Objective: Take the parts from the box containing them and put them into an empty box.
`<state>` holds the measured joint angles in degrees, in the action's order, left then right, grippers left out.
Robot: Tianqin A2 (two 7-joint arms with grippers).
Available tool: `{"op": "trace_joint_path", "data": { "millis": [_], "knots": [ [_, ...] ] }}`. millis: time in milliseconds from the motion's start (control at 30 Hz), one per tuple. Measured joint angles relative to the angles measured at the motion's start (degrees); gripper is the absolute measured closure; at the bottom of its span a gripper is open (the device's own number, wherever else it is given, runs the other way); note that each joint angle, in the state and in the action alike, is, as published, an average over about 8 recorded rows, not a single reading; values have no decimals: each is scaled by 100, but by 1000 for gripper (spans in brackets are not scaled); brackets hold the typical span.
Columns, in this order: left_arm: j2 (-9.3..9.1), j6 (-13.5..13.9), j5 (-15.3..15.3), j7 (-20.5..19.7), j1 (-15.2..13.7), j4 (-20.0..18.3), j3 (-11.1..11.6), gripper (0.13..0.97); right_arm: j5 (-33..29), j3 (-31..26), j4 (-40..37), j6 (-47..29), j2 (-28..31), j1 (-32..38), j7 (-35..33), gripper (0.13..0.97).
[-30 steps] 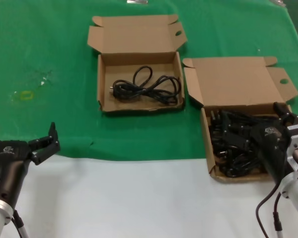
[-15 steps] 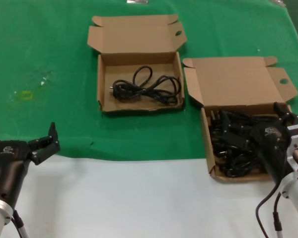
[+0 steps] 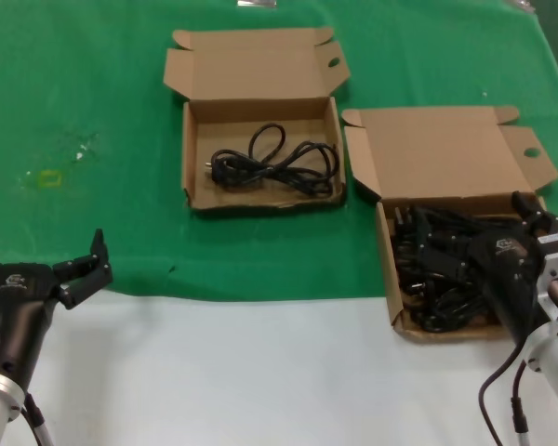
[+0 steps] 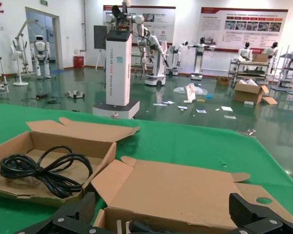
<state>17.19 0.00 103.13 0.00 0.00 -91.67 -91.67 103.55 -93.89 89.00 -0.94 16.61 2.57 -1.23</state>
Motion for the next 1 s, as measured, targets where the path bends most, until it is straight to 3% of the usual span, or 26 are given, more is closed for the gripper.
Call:
{"op": "trace_joint_path", "data": {
  "millis": [1000],
  "knots": [
    [0, 0, 0, 0, 0, 0, 0, 132, 0, 0, 0, 0, 0, 0, 0, 129]
  ]
}}
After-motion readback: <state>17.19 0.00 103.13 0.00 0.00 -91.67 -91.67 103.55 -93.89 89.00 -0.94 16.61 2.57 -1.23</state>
